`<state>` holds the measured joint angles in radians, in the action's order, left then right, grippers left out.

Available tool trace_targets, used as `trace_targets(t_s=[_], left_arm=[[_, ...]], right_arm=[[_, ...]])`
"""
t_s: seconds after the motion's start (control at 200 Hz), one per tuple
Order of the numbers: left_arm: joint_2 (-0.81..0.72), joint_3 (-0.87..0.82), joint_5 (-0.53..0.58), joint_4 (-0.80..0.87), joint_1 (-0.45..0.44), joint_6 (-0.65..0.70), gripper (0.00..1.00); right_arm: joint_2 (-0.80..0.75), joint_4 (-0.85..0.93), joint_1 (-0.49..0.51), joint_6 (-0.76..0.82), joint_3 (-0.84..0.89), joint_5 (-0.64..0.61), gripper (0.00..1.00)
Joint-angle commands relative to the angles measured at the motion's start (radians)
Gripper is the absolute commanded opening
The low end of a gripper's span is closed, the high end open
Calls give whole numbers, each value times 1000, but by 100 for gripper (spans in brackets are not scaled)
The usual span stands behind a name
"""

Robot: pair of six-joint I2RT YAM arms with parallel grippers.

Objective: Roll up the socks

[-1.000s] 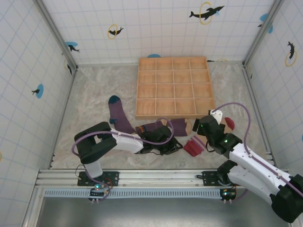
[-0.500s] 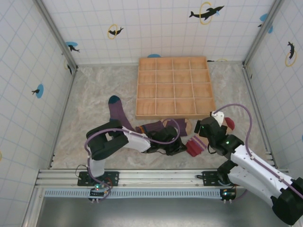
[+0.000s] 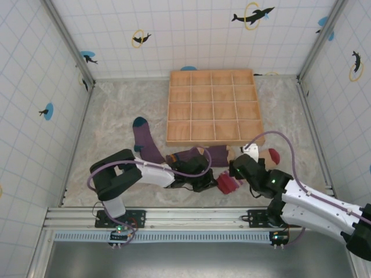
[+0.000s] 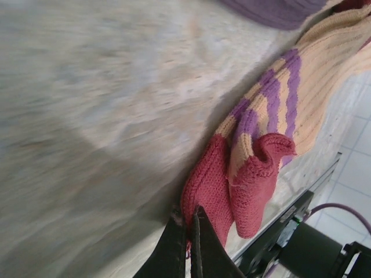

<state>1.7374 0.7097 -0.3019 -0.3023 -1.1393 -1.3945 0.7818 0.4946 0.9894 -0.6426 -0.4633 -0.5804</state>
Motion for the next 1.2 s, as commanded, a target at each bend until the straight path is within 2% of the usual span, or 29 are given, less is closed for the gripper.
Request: trace_targets(t_s=[0.0, 0.1, 0.19, 0.455, 0.616, 0.776, 0.921, 1.191], left_arm=[[-81, -57, 21, 79, 4, 22, 0], [-145, -100, 21, 111, 6, 17, 0], [-186, -103, 20, 156, 11, 39, 0], [-193, -40, -51, 201, 19, 77, 0], [-181, -40, -69, 181, 27, 67, 0], [-164, -29, -99, 168, 32, 59, 0], [-171, -36, -119, 158, 45, 48, 0], [-167, -36, -135, 161, 57, 53, 0]], right_arm=[[-38, -30, 94, -29, 38, -52, 88], [-45, -56, 211, -52, 69, -118, 87], [17, -38, 317, -68, 63, -191, 88], [177, -92, 597, -97, 79, -355, 87], [179, -165, 721, -75, 111, -398, 80], [209, -236, 798, -69, 140, -403, 72], [296, -242, 873, -89, 130, -475, 63], [464, -201, 896, -145, 74, -501, 58]])
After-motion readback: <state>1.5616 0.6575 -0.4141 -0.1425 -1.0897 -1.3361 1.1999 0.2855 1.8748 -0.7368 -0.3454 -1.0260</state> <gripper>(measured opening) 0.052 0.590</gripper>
